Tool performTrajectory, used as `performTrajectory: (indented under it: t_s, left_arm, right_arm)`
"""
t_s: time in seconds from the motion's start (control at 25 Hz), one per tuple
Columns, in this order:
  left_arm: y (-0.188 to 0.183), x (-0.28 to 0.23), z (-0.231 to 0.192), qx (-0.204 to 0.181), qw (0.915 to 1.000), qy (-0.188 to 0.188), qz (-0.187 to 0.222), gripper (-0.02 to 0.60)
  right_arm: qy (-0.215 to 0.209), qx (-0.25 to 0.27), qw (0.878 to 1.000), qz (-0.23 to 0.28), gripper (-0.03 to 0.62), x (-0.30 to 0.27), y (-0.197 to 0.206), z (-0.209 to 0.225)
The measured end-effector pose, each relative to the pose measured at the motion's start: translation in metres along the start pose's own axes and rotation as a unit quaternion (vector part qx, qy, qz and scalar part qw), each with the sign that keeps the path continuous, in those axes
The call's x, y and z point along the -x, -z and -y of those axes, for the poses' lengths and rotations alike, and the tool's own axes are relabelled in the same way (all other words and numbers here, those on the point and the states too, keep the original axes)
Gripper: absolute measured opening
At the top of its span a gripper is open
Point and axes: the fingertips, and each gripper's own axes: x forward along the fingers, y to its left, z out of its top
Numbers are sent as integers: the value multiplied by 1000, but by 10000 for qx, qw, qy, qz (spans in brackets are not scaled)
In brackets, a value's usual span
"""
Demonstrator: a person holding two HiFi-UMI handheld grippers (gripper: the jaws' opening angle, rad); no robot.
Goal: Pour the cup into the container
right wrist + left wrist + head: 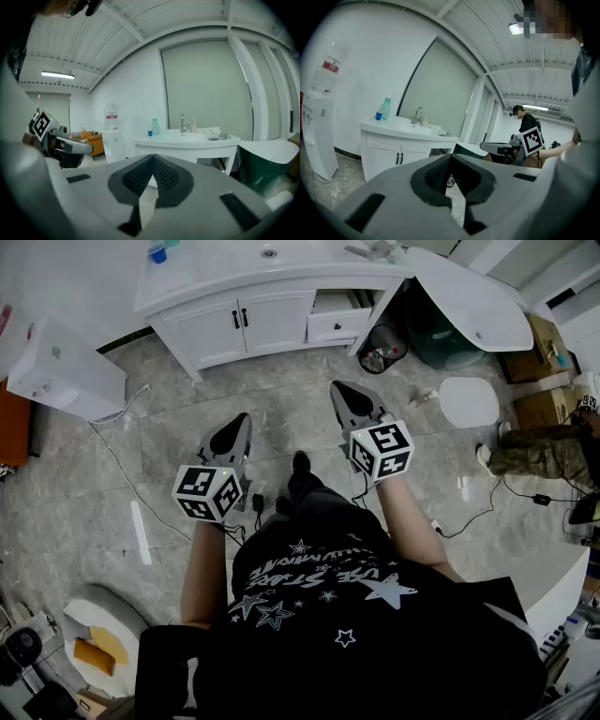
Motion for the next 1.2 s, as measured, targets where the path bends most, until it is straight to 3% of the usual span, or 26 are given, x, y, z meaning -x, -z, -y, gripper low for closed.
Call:
performTrajectory:
  t_s: [0.64,1.0,1.2]
  left_arm:
    - [8,25,-2,5,9999,-136,-2,11]
    - [5,26,-8,-11,9998,-182,31,11]
    - [0,21,-17,-30,9997,-223,86,11]
  right_arm:
    - [-141,149,9998,-38,6,3,1,-19]
    - [167,-61,9998,59,9,-1,-1,-8]
    - [32,-72,9999,120,165,-13,-2,-6]
